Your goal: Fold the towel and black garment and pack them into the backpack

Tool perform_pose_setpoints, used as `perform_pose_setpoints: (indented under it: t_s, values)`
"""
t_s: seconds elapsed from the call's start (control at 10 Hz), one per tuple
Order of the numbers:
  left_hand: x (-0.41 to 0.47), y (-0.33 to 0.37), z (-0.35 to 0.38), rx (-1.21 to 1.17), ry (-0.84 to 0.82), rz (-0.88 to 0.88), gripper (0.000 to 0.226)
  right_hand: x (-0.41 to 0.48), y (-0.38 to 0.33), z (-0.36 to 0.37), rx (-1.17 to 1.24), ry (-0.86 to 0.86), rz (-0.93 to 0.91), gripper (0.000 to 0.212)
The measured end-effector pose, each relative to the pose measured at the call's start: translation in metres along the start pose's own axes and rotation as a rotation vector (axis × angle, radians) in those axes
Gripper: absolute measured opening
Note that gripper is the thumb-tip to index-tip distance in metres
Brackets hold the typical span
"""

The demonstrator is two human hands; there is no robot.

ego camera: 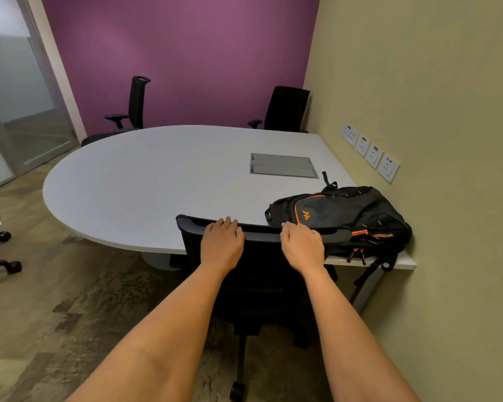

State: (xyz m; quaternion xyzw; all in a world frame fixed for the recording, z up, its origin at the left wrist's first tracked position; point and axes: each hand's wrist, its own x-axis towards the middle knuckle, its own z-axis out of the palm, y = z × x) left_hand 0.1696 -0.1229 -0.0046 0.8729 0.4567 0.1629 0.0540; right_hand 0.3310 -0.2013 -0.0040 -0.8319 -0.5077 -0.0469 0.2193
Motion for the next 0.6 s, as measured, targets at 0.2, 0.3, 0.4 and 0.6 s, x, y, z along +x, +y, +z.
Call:
perform_pose_setpoints:
  t_s: [0.2, 0.3, 0.4, 0.6]
  values:
    - [-0.019, 0.004, -0.004, -0.028, -0.040, -0.003, 0.052, -0.030, 0.007, -0.006, -0.091, -0.048, -0.044, 0.049]
    - [-0.031, 0.003, -0.002, -0.055, -0.021, 0.012, 0.056, -0.050, 0.015, -0.009, -0.097, -0.020, -0.100, 0.057]
    - [-0.046, 0.002, 0.000, -0.085, -0.006, 0.015, 0.060, -0.065, 0.022, -0.010, 0.005, -0.039, -0.111, 0.049]
    - [-0.042, 0.000, -0.010, 0.113, 0.041, 0.079, 0.124, -0.075, 0.028, -0.042, 0.419, 0.110, -0.040, 0.032]
